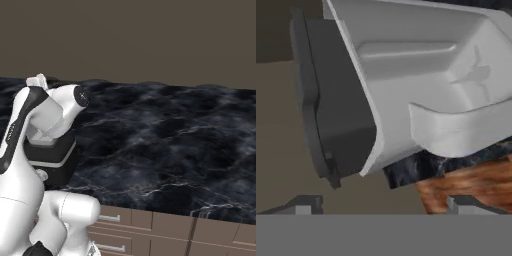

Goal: Close the lid blender by securely placing the lid on top.

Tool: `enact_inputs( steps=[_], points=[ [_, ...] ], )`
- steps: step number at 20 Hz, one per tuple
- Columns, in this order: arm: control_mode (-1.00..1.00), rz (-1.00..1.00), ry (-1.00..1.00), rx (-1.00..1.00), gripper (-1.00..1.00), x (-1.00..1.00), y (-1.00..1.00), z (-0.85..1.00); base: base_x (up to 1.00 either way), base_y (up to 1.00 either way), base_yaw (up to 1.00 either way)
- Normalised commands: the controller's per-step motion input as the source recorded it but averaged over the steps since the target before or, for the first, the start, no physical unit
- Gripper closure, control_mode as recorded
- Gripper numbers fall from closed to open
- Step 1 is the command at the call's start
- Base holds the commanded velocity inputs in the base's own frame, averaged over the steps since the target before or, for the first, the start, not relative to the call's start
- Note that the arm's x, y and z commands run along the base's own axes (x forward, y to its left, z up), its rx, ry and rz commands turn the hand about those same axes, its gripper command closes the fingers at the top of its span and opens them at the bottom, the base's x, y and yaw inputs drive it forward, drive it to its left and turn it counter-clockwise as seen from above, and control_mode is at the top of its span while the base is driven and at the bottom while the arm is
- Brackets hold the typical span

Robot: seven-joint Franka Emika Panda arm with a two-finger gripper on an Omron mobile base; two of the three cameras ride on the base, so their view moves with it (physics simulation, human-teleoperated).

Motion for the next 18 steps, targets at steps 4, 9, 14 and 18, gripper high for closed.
enact_inputs(
  steps=[4, 9, 14, 18],
  points=[
    [-1.00, -0.13, 0.19, -0.03, -1.00, -0.20, 0.08, -0.37, 0.00, 0.00, 0.00],
    [-1.00, -0.10, 0.21, -0.02, -1.00, 0.00, 0.12, -0.20, 0.00, 0.00, 0.00],
    [-1.00, -0.06, 0.08, 0.00, -1.00, 0.00, 0.07, 0.01, 0.00, 0.00, 0.00],
    [-1.00, -0.02, 0.00, 0.00, -1.00, 0.00, 0.09, 0.06, 0.00, 0.00, 0.00]
  ],
)
